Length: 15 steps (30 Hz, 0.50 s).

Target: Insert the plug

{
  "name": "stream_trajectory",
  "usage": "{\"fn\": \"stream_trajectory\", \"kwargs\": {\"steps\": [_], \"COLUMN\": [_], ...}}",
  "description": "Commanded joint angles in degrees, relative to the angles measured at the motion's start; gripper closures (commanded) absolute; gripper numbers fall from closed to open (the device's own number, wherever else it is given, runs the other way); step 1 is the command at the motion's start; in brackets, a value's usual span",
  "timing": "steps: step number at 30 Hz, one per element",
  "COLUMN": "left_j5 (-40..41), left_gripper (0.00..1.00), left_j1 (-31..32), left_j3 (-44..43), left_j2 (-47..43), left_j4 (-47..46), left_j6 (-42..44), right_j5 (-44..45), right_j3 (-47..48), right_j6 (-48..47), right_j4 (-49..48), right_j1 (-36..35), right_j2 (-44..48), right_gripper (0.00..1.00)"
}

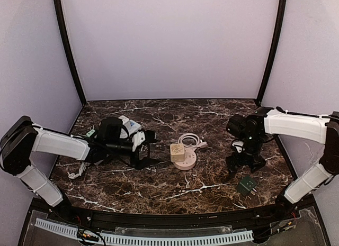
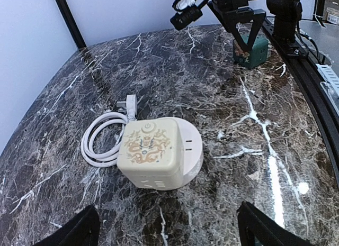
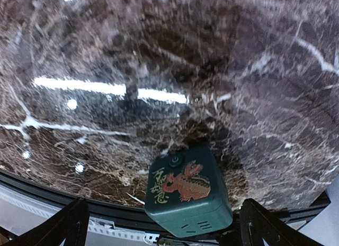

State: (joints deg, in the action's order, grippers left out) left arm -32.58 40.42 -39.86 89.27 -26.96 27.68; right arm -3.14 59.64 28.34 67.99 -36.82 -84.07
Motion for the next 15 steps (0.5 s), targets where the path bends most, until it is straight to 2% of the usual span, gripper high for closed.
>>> {"fn": "stream_trajectory", "kwargs": {"steps": [1, 4, 8, 10, 11, 13, 15], "left_j5": [0.36, 0.89, 1.5, 1.55, 1.64, 2.09, 2.7], "left_gripper": [0.08, 0.06, 0.06, 0.05, 0.05, 0.05, 0.05], "left_j1": [2.01, 2.86, 3.93, 4.46, 4.65, 5.15, 5.32], "left_j3": [6.46, 8.15, 10.08, 10.78, 10.95, 11.24, 11.27], "left_j2": [-5.89, -8.08, -10.29, -10.94, -11.24, -11.83, -12.49], "left_j4": [-5.05, -5.72, -6.41, -7.43, -7.55, -7.35, -6.65], "left_j6": [-1.21, -0.63, 1.55, 2.23, 2.44, 2.76, 2.76], "right_j5": [0.51, -1.52, 0.99, 2.49, 2.87, 2.94, 2.92], "right_j3": [-5.36, -8.94, -12.02, -12.37, -12.21, -12.36, -12.92], "right_j6": [3.43, 3.38, 4.79, 4.28, 3.9, 3.09, 2.45], "right_j4": [2.76, -0.67, -2.49, -4.29, -5.16, -6.84, -8.23], "right_j1": [-2.27, -3.44, -4.22, -4.22, -4.16, -4.2, -4.26], "right_j2": [0.57, 1.32, 1.83, 1.54, 1.3, 0.98, 0.93], "right_gripper": [0.01, 0.01, 0.01, 0.06, 0.11, 0.28, 0.55]}}
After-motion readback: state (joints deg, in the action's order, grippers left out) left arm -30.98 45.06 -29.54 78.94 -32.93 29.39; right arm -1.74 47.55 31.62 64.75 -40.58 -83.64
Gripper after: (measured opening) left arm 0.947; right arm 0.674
